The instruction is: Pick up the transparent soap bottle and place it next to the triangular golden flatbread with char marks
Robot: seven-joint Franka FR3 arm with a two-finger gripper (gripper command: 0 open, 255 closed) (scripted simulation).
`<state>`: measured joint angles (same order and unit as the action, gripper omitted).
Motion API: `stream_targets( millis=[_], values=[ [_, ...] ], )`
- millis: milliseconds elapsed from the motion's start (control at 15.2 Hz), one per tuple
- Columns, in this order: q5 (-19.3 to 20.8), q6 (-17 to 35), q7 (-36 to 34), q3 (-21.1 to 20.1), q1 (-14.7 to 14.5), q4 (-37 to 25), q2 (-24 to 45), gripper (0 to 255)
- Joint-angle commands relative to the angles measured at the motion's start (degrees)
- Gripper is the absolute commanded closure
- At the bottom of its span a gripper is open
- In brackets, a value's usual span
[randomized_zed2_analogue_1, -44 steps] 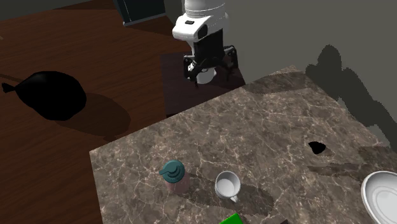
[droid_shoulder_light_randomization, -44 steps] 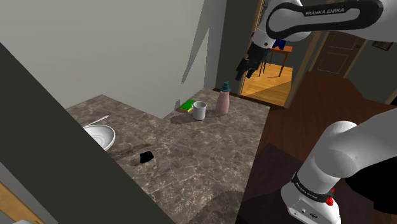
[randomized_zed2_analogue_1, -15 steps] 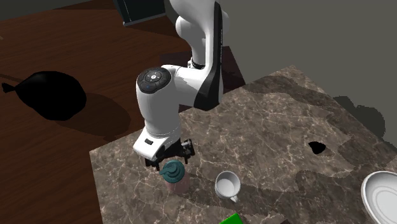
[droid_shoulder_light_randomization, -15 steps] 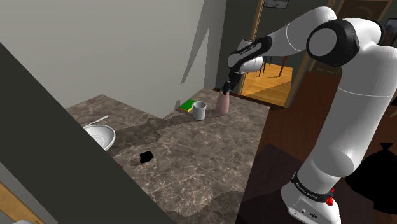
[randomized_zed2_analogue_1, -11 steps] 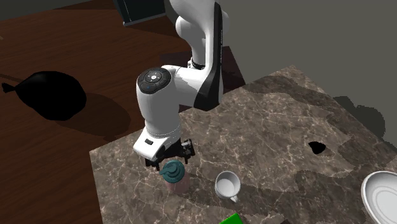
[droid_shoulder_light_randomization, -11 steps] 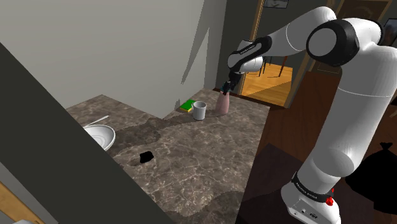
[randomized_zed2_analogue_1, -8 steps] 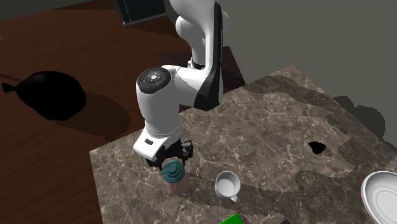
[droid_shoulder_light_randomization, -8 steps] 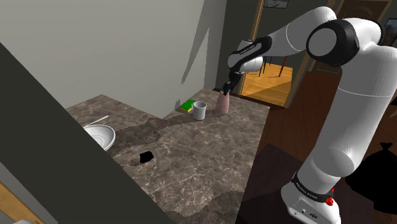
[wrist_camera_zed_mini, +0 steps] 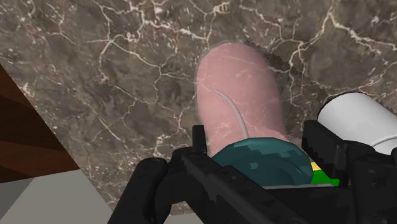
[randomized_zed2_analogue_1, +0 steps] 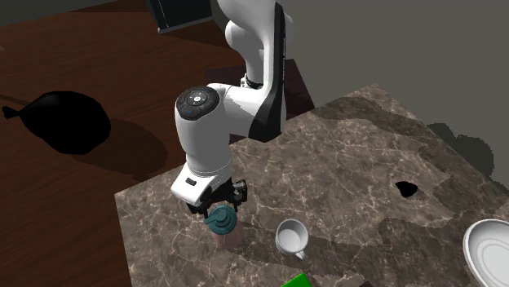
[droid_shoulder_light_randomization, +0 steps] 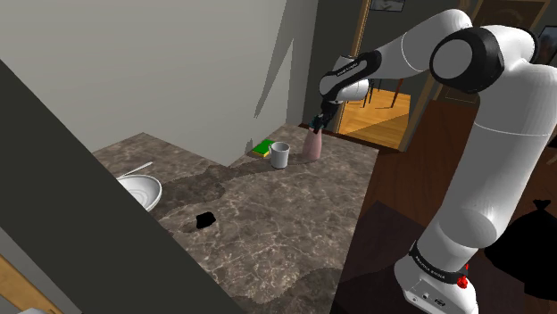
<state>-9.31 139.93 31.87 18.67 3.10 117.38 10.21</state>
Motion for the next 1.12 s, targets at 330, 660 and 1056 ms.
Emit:
stream_targets(
  millis=[330,660,1056],
  values=[
    [1.34,-3.44,-1.01,0.33,-0.22,-1.64,-1.9,255],
    [2.46,-6.94,-1.9,0.54,-0.37,-3.62,-3.55,255],
    [3.51,-11.22,-2.77,0.67,-0.49,-6.43,-5.15,255]
  ],
)
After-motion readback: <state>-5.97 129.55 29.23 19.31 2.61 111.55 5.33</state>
